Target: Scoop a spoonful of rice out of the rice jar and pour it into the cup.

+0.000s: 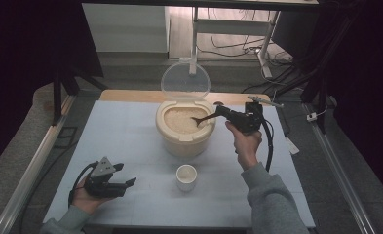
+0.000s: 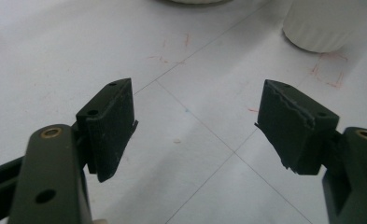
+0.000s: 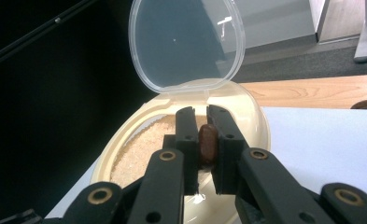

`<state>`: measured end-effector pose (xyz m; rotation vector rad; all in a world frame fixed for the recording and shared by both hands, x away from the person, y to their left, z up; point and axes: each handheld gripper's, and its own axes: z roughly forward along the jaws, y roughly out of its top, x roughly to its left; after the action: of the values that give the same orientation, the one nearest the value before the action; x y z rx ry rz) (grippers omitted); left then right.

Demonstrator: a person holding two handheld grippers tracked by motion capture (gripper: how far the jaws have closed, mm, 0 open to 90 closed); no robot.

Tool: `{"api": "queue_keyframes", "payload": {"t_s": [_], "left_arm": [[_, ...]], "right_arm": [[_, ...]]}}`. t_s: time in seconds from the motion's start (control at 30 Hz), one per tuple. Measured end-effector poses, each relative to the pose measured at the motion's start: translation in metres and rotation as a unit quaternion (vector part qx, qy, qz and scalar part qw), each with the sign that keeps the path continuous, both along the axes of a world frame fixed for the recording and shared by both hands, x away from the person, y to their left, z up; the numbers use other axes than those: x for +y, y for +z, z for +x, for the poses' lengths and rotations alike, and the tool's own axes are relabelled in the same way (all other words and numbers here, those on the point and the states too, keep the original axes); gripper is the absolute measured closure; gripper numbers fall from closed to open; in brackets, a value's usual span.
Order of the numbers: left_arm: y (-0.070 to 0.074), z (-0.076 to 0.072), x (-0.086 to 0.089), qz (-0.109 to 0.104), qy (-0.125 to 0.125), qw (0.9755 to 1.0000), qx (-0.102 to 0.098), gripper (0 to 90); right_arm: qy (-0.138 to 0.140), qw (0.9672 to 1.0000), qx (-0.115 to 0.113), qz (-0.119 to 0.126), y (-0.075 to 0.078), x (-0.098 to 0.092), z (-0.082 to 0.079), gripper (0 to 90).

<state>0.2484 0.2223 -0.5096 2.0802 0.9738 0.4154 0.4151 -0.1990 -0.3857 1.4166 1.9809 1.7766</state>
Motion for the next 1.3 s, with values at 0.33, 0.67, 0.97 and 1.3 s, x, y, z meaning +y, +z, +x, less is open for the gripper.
{"api": "queue_keyframes", "payload": {"t_s": [0.33,0.67,0.97,1.3], "left_arm": [[0.0,0.0,-0.001,0.002,-0.001,1.0,-0.002,26.9],[0.001,0.001,-0.001,0.004,-0.002,1.0,-0.003,26.9],[0.0,0.001,-0.002,0.004,-0.003,1.0,-0.003,26.9],[0.0,0.002,-0.002,0.007,-0.003,1.0,-0.002,26.8]], "right_arm": [[-0.015,0.9973,0.046,0.055,-0.008,-0.012,0.005,83.0],[-0.023,0.9915,0.079,0.1,-0.011,-0.021,0.009,83.0],[-0.036,0.9832,0.11,0.141,-0.013,-0.032,0.014,83.0],[-0.035,0.9769,0.126,0.169,-0.015,-0.037,0.016,83.0]]}}
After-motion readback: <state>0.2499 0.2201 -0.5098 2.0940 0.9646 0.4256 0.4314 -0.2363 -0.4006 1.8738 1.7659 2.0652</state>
